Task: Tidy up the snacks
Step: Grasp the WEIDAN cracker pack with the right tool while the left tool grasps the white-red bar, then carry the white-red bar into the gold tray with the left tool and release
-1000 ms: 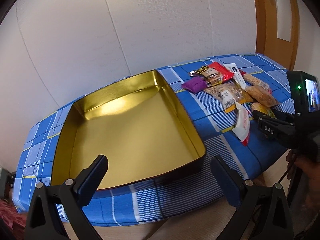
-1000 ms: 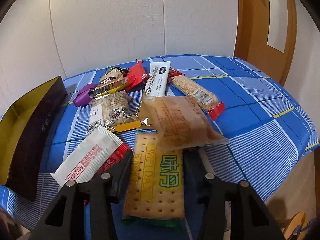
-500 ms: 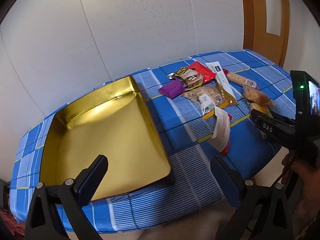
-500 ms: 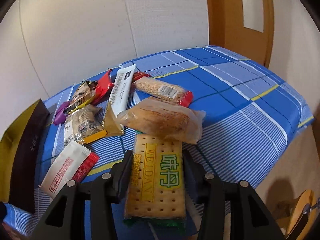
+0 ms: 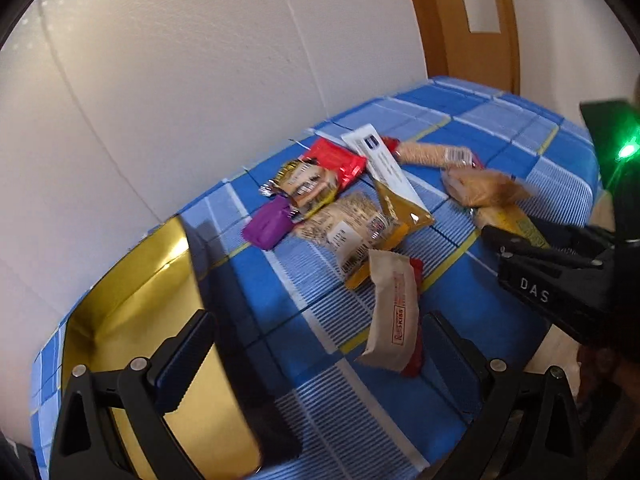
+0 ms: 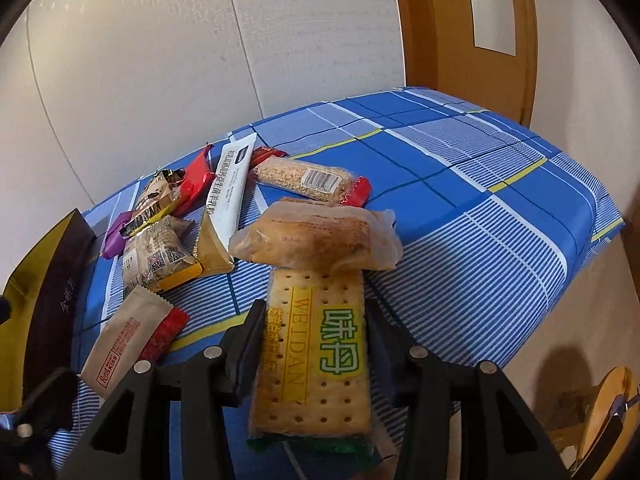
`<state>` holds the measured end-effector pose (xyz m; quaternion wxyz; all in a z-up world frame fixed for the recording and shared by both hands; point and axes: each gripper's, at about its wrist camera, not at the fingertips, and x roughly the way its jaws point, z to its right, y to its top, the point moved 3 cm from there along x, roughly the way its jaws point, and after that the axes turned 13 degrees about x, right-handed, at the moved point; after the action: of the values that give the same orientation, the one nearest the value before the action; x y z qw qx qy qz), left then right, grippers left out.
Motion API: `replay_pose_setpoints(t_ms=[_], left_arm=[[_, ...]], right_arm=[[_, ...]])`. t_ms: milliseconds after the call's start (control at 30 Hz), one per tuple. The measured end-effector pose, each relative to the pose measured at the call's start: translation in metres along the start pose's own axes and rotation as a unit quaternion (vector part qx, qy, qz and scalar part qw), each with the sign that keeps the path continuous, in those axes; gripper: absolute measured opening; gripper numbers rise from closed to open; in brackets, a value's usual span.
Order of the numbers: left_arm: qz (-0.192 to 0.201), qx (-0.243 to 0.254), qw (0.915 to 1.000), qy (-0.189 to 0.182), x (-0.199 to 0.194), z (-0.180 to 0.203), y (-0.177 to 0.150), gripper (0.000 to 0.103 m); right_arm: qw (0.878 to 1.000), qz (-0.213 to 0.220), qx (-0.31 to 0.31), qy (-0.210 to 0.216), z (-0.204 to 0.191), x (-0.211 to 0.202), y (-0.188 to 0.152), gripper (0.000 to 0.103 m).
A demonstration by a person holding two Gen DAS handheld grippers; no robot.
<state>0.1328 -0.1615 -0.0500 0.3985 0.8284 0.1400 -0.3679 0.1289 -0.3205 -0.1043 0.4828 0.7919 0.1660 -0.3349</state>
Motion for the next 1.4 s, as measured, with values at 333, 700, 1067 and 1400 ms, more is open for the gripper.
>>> replay_pose_setpoints(t_ms=[333, 700, 1067, 1400], left_arm=[[0.010, 0.009, 0.9999, -0.010, 0.020, 0.012, -0.008, 0.102], [0.031, -0.010, 0.9994, -0.015, 0.027, 0.018, -0.003, 0.076], [0.034, -0.027, 0.9983, -0.038, 0.033, 0.024, -0.008, 0.041], [0.046, -0.026, 0.9981, -0.033, 0.029, 0.023, -0.016, 0.037]], right_arm=[[1.000, -0.003, 0.001, -0.004, 0.000, 0.000, 0.000, 0.048], [1.000, -0.007, 0.009, -0.003, 0.000, 0.000, 0.001, 0.048], [1.000, -0.006, 0.008, -0.005, -0.001, 0.000, 0.001, 0.049], [1.000, -0.004, 0.004, -0.011, -0.002, 0.000, 0.000, 0.049]])
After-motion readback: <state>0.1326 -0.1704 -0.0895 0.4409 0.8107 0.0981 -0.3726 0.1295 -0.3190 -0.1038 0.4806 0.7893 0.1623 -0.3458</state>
